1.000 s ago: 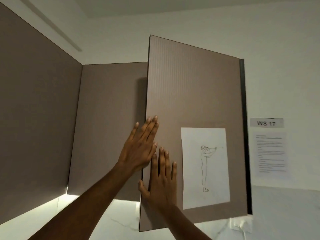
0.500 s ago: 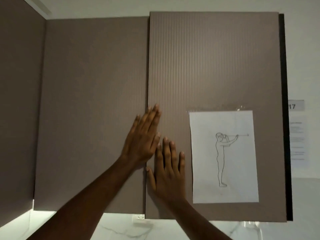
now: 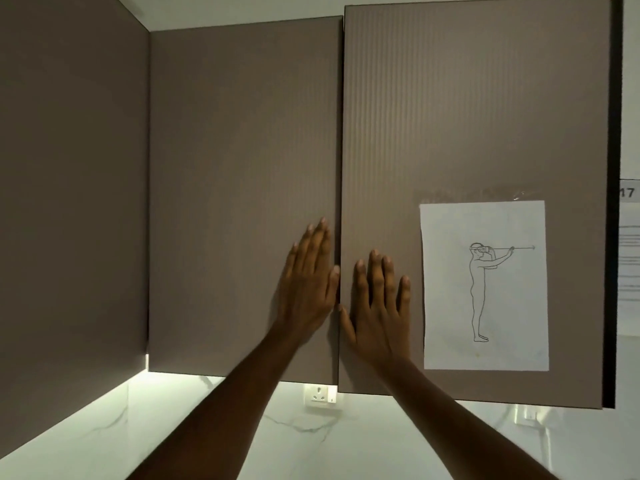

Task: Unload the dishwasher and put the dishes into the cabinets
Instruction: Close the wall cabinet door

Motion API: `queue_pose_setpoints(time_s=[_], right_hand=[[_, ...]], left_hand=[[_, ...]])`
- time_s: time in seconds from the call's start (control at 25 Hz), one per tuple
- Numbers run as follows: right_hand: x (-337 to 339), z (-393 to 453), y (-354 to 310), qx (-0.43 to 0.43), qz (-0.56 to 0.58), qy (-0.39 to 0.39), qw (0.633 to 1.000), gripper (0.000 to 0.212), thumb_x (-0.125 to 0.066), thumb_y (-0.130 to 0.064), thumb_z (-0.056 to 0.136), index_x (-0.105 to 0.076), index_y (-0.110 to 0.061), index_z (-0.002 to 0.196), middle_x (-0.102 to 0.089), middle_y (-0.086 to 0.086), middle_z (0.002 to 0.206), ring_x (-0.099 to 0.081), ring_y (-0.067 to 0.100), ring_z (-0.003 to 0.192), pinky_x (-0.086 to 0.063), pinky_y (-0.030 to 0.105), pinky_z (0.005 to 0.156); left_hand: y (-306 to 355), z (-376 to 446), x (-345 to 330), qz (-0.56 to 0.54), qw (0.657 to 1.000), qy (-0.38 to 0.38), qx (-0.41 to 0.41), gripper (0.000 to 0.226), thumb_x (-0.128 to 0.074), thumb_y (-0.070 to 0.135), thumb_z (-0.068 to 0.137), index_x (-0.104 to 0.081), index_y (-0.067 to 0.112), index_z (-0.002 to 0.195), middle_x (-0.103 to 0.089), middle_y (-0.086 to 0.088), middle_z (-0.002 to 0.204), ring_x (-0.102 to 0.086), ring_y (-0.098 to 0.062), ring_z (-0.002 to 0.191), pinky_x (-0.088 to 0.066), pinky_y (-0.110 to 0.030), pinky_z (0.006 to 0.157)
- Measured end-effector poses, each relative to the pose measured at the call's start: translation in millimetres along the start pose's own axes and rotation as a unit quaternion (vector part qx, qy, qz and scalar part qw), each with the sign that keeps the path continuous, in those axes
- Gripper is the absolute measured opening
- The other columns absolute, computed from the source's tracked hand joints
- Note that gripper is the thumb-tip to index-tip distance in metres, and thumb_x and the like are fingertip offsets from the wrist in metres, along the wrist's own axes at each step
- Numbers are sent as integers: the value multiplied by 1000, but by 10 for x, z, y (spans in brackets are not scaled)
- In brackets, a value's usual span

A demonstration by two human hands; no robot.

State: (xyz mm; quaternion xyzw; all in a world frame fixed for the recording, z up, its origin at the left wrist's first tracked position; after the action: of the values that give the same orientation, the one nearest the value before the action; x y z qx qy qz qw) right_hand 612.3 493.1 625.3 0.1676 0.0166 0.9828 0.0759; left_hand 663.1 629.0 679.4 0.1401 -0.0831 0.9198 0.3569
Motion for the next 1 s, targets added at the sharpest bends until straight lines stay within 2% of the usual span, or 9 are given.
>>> queue_pose_setpoints(time_s=[0.12,0.24,0.36,0.44,0.52,0.6,0.68,0.8,1.0], right_hand=[[65,30,-179,56,-3,-19,998,85,-40,-60,101,-11,-15,168,4,19,175,1,41,161,-12,66,126],[116,92,-670,175,9,-23,984,86,-46,-54,101,-11,-14,168,3,19,175,1,38,162,-13,65,126],[104,240,-1230,255,22,-28,966,87,-48,-53,98,-12,-16,168,4,17,175,3,37,162,-12,63,127],[46,363,-1498,289,28,-38,956,86,-47,-54,98,-10,-19,168,6,17,175,4,37,162,-10,62,127],[-69,455,-1687,313,30,-47,948,87,-46,-53,98,-8,-21,169,8,16,175,6,37,162,-8,61,128],[-200,481,-1785,316,34,-63,946,86,-44,-51,98,-8,-18,168,8,16,175,7,36,162,-10,61,128],[-360,516,-1825,310,35,-71,947,84,-40,-51,99,-9,-15,168,7,15,175,8,35,162,-13,60,126],[-551,546,-1812,295,25,-62,953,79,-31,-55,106,-4,-15,168,11,14,175,11,35,162,-13,59,127],[-653,526,-1843,304,9,-36,952,80,-24,-59,107,1,-15,168,11,16,174,10,37,162,-7,59,128]], left_hand=[[-532,-724,91,-57,976,79,195,70,-48,32,102,-23,13,164,-23,-5,172,-20,-23,159,-21,-44,129],[-969,-1310,304,-97,889,170,415,72,-58,22,93,-33,1,157,-34,-15,163,-33,-36,148,-32,-48,121],[-1459,-1815,285,-216,697,217,648,73,-59,31,95,-32,-2,154,-29,-19,160,-30,-42,145,-31,-51,120],[-1744,-2054,294,-322,571,228,720,83,-49,55,96,-31,0,154,-29,-20,161,-29,-39,148,-26,-49,123],[-1861,-2055,192,-350,462,239,779,72,-40,53,104,-39,-1,151,-41,-19,158,-40,-38,145,-30,-47,123],[-1973,-2051,162,-435,457,231,741,61,-32,47,109,-48,3,148,-53,-11,152,-49,-33,141,-35,-43,122],[-2089,-2024,130,-508,413,249,713,60,-28,51,110,-51,10,148,-55,-10,151,-52,-33,140,-38,-47,120],[-2272,-2018,-40,-535,380,273,703,56,-33,49,111,-51,10,147,-57,-14,149,-55,-37,135,-48,-49,110],[-2340,-2205,-214,-549,427,279,662,51,-39,46,111,-56,7,140,-66,-11,127,-65,-27,113,-52,-40,99]])
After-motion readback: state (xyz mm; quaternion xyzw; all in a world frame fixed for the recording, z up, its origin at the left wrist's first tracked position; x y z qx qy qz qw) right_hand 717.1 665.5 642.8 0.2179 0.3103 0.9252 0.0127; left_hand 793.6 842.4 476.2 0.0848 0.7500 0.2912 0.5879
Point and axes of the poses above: each hand's wrist, its own z-axis towards the middle knuckle, its own x-axis out of the back of the hand, y = z × x, the point moved 4 cm from there along z, towards the middle knuckle
